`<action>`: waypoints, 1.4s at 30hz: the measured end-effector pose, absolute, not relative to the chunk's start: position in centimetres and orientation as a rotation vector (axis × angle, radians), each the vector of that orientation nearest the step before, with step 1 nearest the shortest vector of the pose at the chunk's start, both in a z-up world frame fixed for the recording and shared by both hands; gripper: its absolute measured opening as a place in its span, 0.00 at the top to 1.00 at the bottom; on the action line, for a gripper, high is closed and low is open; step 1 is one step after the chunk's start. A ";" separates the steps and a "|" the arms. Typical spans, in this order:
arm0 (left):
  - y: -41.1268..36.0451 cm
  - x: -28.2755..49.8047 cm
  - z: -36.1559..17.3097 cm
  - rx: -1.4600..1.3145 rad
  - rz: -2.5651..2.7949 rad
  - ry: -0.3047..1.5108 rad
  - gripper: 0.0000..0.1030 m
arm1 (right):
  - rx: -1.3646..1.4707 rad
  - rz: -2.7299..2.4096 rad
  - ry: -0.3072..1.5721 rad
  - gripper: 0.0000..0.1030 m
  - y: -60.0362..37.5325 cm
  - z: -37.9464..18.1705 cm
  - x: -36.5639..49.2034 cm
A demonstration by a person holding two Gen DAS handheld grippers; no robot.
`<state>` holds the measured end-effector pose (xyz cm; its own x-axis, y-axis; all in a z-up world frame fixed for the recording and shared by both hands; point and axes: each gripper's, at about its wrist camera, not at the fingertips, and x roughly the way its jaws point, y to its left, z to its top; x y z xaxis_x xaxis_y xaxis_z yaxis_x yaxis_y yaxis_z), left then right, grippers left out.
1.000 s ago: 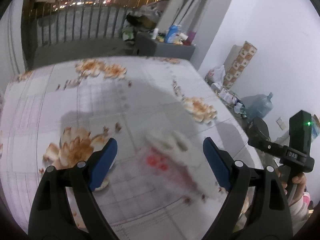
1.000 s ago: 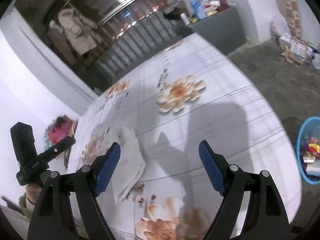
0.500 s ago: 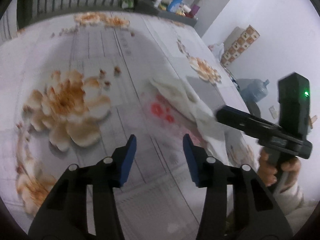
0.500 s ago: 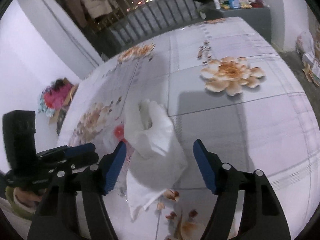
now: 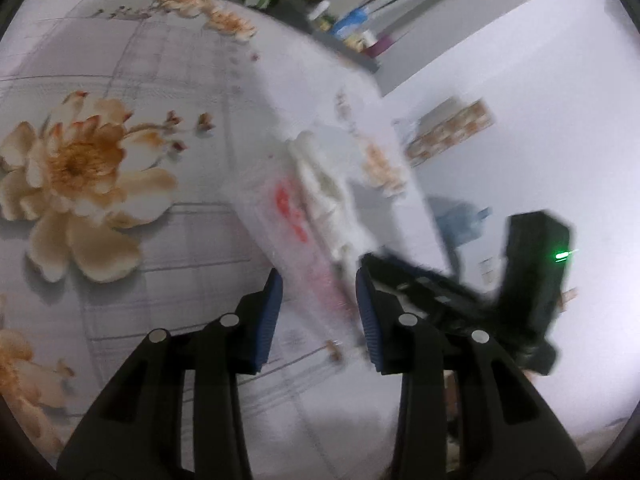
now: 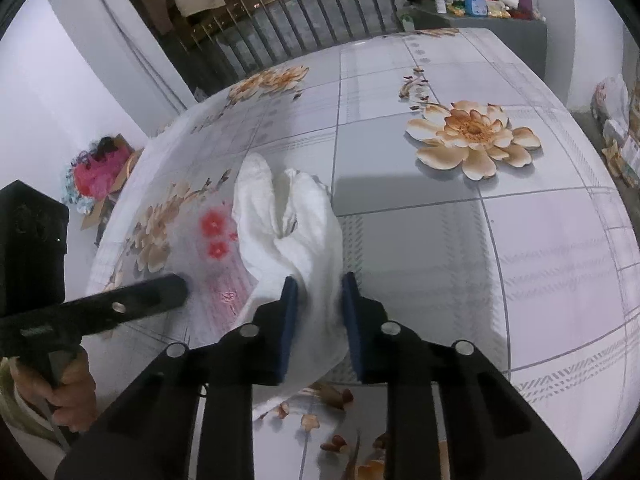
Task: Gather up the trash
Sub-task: 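Grasp the white tissue with the right tool while the left tool grasps the clear red-print bag, then carry the tissue and clear bag over the blue wastebasket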
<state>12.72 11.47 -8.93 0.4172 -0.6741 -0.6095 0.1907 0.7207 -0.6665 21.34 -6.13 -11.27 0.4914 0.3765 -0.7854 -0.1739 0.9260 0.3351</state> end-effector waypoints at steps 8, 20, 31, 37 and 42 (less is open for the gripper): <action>8.9 13.9 -8.7 -0.411 -0.517 0.996 0.82 | 0.281 0.348 1.000 0.83 -6.6 -11.6 21.5; 5.3 13.5 -5.6 -0.141 -0.495 0.902 0.99 | 0.408 0.326 0.983 0.88 -8.7 -11.2 21.3; 2.4 12.9 -2.7 -0.025 -0.529 0.814 1.00 | 0.527 0.262 0.872 0.90 -13.6 -8.7 19.0; -0.4 12.3 -1.0 0.033 -0.578 0.780 1.00 | 0.588 0.214 0.794 0.90 -17.2 -7.3 16.9; -3.6 12.0 0.5 0.059 -0.646 0.749 1.00 | 0.635 0.153 0.726 0.90 -20.7 -6.4 14.7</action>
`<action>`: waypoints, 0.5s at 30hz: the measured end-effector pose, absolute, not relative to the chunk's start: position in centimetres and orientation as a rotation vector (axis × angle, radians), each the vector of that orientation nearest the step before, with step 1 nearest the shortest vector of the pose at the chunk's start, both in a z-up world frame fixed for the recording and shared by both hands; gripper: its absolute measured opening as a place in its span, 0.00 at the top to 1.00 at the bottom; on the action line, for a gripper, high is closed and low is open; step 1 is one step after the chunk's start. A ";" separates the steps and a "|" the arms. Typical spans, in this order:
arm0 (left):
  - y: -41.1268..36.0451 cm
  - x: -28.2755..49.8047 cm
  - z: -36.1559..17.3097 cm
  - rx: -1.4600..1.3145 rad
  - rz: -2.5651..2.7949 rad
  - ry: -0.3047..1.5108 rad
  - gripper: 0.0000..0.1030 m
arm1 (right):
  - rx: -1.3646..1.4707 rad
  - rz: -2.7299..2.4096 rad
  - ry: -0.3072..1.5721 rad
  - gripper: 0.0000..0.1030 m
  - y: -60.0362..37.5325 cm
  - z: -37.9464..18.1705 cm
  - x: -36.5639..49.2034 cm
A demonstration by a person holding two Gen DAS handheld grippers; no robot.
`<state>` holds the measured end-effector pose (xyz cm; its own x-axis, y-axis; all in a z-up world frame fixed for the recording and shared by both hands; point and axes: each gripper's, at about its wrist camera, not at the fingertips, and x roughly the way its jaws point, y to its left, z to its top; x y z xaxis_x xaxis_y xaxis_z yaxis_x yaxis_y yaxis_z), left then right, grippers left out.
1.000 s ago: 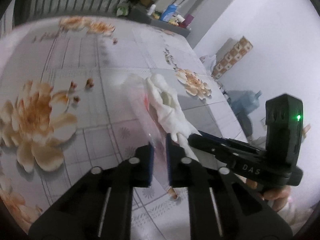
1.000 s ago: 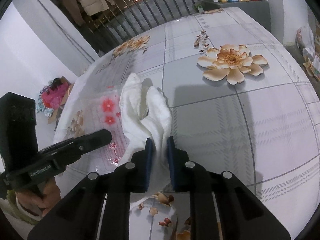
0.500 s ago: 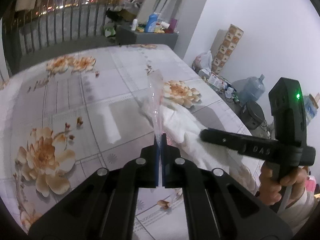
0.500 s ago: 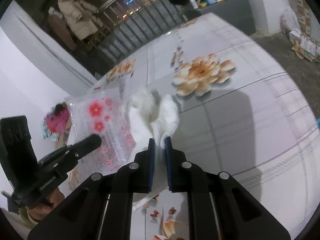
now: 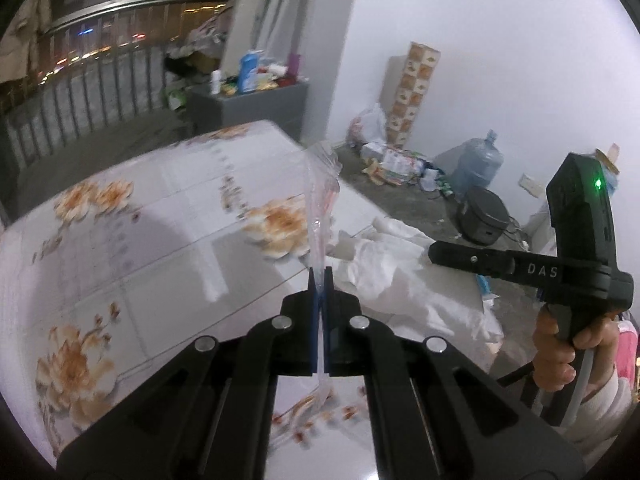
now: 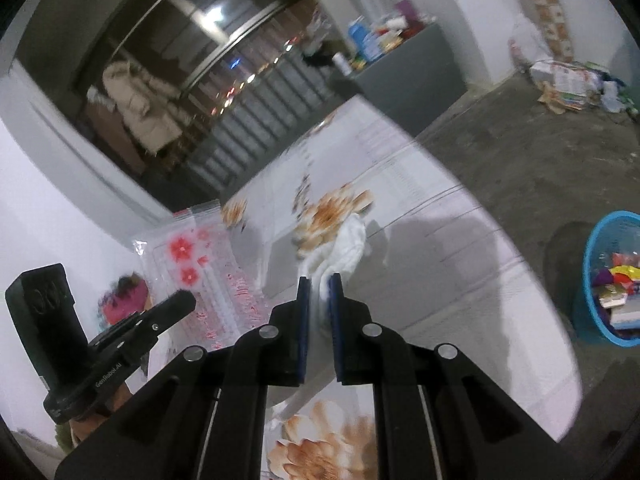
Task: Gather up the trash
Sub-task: 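Carry the tissue and clear bag over the blue wastebasket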
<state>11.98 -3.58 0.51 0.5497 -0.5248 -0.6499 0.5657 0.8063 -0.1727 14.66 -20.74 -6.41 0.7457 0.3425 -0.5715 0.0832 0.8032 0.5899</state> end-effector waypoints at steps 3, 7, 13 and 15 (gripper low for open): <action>-6.4 12.1 1.3 0.074 -0.712 0.740 1.00 | 0.667 0.088 0.672 0.90 -23.8 -5.9 12.8; -11.9 12.6 2.1 0.103 -0.835 0.748 1.00 | 0.720 -0.065 0.574 0.90 -29.4 -5.2 8.7; -22.2 13.7 0.9 0.154 -1.006 0.848 1.00 | 0.836 -0.329 0.480 0.90 -38.0 -6.7 2.4; -25.9 14.1 -0.5 0.190 -1.045 0.900 1.00 | 0.892 -0.410 0.475 0.90 -41.0 -8.3 0.9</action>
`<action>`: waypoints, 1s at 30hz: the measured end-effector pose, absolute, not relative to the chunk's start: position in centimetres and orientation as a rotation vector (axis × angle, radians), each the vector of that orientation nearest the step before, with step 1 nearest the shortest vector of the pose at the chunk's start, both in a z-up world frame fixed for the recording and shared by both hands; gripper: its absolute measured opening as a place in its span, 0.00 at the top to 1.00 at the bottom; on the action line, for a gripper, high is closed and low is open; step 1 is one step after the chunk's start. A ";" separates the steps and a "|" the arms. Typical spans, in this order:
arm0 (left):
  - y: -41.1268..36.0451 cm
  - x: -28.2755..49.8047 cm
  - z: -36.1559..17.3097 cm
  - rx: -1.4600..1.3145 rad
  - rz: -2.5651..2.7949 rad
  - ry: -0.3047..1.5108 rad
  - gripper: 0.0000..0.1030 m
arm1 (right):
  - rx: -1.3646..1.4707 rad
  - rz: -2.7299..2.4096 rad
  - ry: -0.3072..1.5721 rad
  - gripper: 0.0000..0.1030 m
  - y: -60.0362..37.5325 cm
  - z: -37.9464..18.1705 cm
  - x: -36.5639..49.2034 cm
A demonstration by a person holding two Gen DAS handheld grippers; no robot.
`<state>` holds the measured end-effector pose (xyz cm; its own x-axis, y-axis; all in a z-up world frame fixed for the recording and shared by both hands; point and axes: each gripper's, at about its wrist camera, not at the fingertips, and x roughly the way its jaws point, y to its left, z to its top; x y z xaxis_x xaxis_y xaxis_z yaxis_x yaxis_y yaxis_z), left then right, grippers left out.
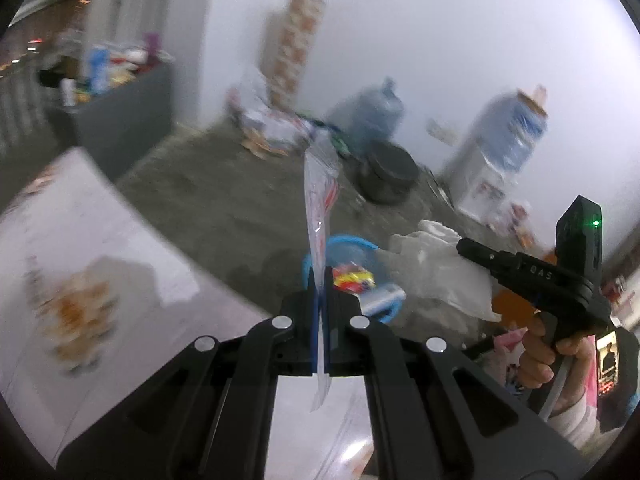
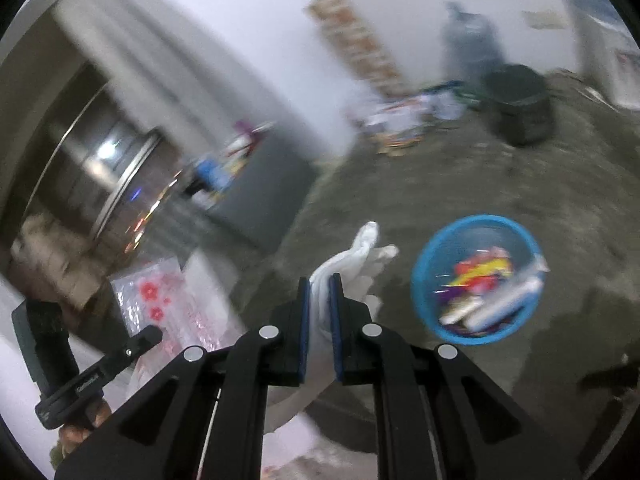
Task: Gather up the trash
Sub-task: 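Carry the tissue and clear bag over the blue wastebasket, then open both tools, dropping the tissue and clear bag into the wastebasket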
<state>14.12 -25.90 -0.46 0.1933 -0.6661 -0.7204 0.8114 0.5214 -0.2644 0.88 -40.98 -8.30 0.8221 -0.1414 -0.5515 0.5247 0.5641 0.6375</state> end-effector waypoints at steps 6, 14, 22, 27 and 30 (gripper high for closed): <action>-36.4 15.2 -6.6 0.310 -1.103 1.054 1.00 | 1.008 -0.524 0.539 0.90 -46.9 -14.4 0.7; -47.3 16.9 -13.8 0.429 -1.136 1.098 0.74 | 1.113 -0.581 0.617 0.79 -54.5 -22.9 4.3; -50.7 18.4 -16.4 0.374 -1.130 1.110 0.48 | 1.249 -0.701 0.671 0.49 -56.7 -29.3 3.1; -48.8 17.8 -12.8 0.336 -1.166 1.021 0.46 | 1.191 -0.715 0.604 0.47 -55.1 -27.0 1.6; -46.3 17.4 -9.4 0.283 -1.190 0.968 0.39 | 1.116 -0.714 0.590 0.47 -53.6 -24.3 1.8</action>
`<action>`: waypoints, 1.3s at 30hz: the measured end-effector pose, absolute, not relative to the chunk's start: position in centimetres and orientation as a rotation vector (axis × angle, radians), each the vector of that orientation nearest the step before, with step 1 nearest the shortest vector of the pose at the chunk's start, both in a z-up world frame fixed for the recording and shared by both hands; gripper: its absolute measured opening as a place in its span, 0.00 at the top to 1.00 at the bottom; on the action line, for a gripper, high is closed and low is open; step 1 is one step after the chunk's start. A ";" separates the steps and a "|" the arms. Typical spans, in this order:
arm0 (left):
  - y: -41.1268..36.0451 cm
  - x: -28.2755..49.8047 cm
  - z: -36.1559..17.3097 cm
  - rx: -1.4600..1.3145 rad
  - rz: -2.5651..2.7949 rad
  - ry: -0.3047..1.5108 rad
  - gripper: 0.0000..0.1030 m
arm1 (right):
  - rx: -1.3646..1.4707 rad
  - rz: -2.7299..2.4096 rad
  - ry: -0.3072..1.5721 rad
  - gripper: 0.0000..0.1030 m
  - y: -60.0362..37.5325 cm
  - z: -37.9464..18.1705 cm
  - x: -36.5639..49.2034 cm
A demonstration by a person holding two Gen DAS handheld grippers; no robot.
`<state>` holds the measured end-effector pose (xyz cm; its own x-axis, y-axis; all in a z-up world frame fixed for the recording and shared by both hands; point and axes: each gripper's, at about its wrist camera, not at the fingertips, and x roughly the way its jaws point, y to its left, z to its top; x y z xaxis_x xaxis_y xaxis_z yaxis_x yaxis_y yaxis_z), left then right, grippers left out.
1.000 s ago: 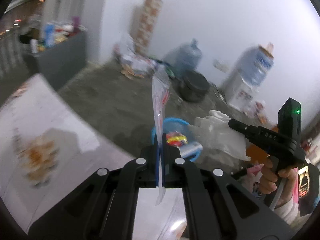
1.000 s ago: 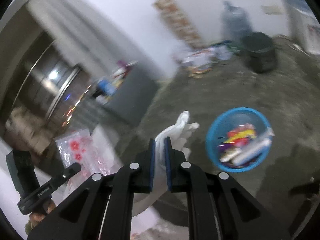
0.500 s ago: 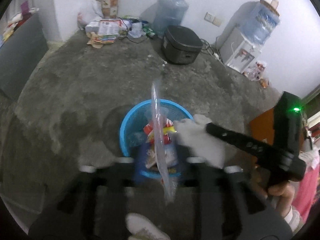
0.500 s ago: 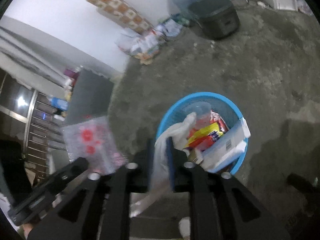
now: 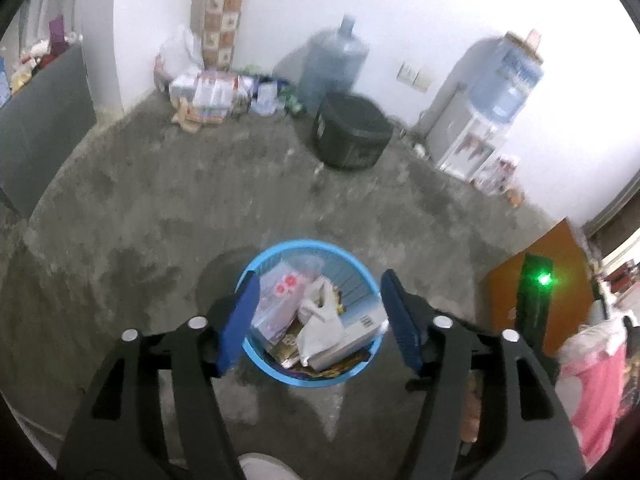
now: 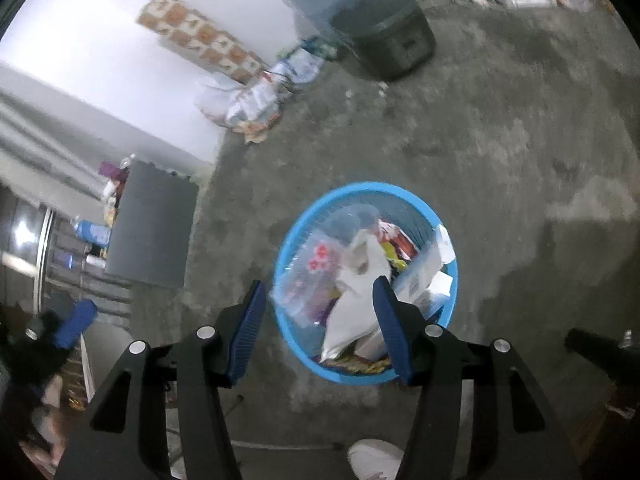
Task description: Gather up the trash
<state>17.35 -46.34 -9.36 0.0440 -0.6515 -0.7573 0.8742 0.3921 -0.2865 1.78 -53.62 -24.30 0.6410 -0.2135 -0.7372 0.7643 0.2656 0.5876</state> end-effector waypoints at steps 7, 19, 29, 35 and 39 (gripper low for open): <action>-37.2 14.6 -0.5 0.212 -1.182 0.790 0.18 | 0.778 -0.649 0.552 0.28 -46.3 -14.9 4.1; -19.5 10.3 6.0 0.153 -0.553 0.662 0.09 | 0.303 -0.476 0.497 0.07 -32.2 -2.8 4.9; -9.5 5.3 4.1 0.128 -0.223 0.636 0.09 | 0.083 -0.345 0.500 0.06 -24.1 1.7 3.9; -7.5 3.4 1.4 0.095 -0.156 0.759 0.09 | 0.015 -0.335 0.530 0.06 -20.4 1.3 3.1; -7.3 3.1 0.3 0.153 -0.139 0.807 0.09 | 0.028 -0.301 0.649 0.06 -19.3 -1.1 3.5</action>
